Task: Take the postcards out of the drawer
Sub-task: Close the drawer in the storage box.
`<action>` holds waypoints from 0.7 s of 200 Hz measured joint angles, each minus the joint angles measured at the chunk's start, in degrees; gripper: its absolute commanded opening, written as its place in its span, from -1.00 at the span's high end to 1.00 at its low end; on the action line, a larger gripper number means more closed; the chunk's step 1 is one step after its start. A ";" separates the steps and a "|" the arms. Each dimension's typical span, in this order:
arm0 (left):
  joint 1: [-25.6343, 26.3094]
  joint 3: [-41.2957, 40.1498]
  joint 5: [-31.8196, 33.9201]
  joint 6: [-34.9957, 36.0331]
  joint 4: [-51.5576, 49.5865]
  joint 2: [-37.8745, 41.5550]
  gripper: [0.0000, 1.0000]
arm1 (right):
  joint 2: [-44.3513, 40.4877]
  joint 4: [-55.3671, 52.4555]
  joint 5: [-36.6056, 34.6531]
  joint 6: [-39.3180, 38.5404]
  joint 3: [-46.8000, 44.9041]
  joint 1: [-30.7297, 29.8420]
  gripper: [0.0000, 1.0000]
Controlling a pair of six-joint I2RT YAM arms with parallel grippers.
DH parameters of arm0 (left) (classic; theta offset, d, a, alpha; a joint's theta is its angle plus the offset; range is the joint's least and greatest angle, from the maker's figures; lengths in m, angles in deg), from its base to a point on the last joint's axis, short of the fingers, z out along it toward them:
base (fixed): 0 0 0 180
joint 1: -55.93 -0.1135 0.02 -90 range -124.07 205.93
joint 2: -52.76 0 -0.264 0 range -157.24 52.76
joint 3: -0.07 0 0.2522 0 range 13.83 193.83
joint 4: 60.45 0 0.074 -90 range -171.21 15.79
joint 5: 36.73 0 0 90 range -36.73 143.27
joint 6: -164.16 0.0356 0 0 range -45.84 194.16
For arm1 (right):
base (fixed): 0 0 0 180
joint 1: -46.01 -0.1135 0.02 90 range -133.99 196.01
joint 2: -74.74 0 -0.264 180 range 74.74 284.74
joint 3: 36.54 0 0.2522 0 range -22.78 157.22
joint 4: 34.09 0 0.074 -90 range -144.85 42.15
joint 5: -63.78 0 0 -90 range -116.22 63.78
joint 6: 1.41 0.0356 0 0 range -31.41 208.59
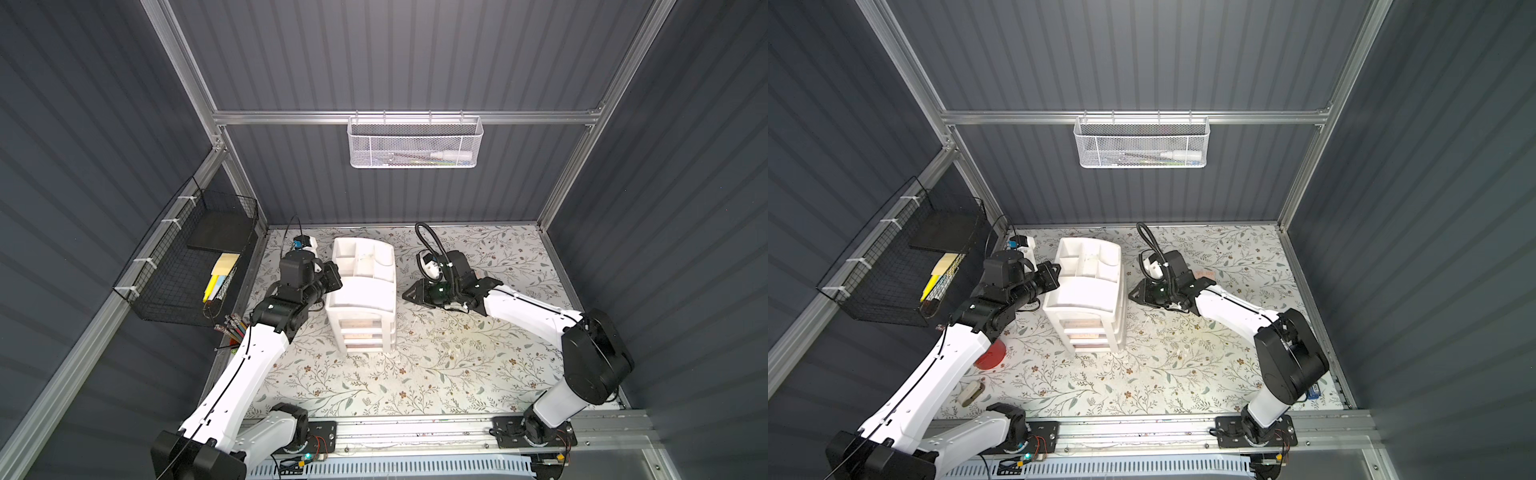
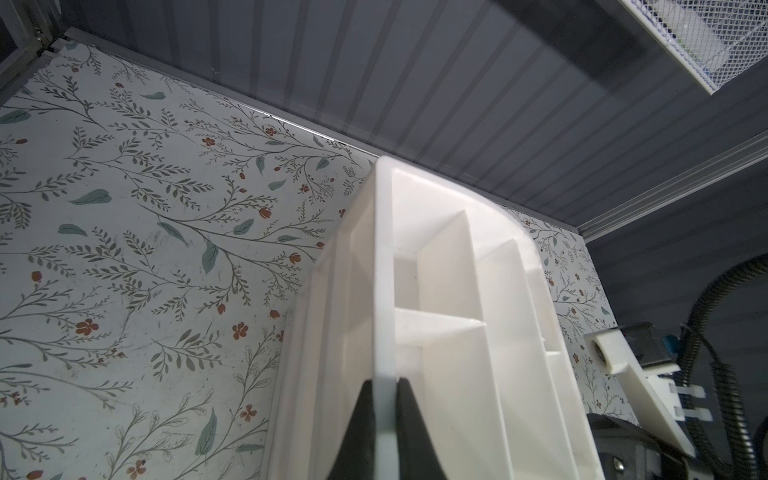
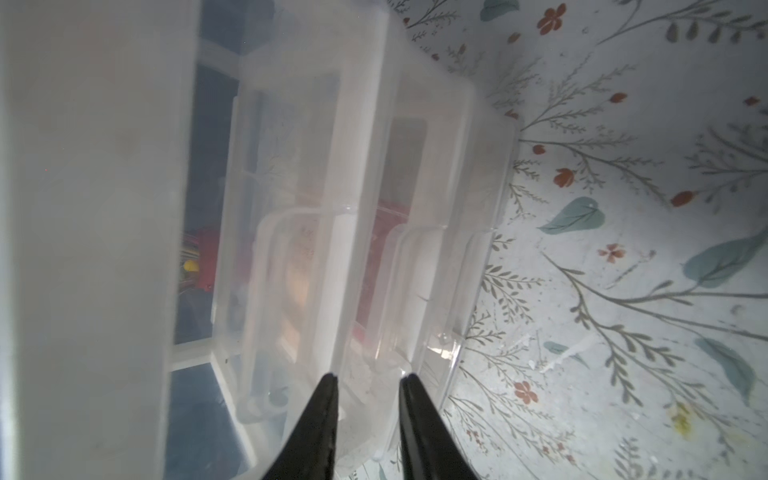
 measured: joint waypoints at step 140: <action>0.00 0.00 0.02 -0.17 -0.07 0.00 1.00 | 8.63 41.68 11.91 17.92 -12.41 3.32 -0.20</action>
